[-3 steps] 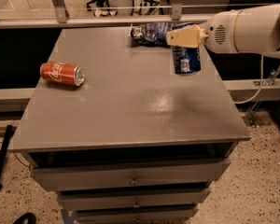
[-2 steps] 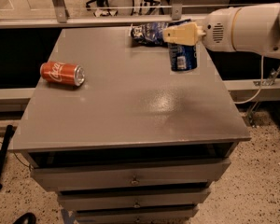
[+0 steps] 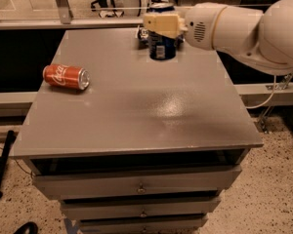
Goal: Place pepsi can upright
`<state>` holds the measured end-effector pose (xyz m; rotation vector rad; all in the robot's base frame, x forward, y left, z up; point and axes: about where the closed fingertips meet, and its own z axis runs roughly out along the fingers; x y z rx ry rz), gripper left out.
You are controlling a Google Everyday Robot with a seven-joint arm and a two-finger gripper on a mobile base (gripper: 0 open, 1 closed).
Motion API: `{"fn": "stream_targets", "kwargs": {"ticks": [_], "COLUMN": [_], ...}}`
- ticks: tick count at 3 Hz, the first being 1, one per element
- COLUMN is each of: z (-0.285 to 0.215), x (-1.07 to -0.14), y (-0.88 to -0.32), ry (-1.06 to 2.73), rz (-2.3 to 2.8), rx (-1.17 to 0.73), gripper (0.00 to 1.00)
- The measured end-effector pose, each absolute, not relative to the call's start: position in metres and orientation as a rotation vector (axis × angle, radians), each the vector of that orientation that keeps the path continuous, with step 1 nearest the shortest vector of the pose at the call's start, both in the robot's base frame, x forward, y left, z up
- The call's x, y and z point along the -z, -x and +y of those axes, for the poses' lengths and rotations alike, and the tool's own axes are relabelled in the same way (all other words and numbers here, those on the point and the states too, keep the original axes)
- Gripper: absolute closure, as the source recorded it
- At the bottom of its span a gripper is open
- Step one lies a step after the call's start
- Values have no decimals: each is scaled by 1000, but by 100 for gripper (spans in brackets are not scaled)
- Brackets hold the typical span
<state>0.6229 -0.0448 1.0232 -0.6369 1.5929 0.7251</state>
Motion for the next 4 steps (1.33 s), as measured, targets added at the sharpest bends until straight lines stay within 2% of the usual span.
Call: {"fn": "stream_targets", "kwargs": {"ticks": [2,4], "z": [-2,-19], "x": [-1030,-1006], "y": [-626,-615], "ry": [699,912], "rz": [1407,1430], "rx": [-756,-734], "gripper": [100,100]}}
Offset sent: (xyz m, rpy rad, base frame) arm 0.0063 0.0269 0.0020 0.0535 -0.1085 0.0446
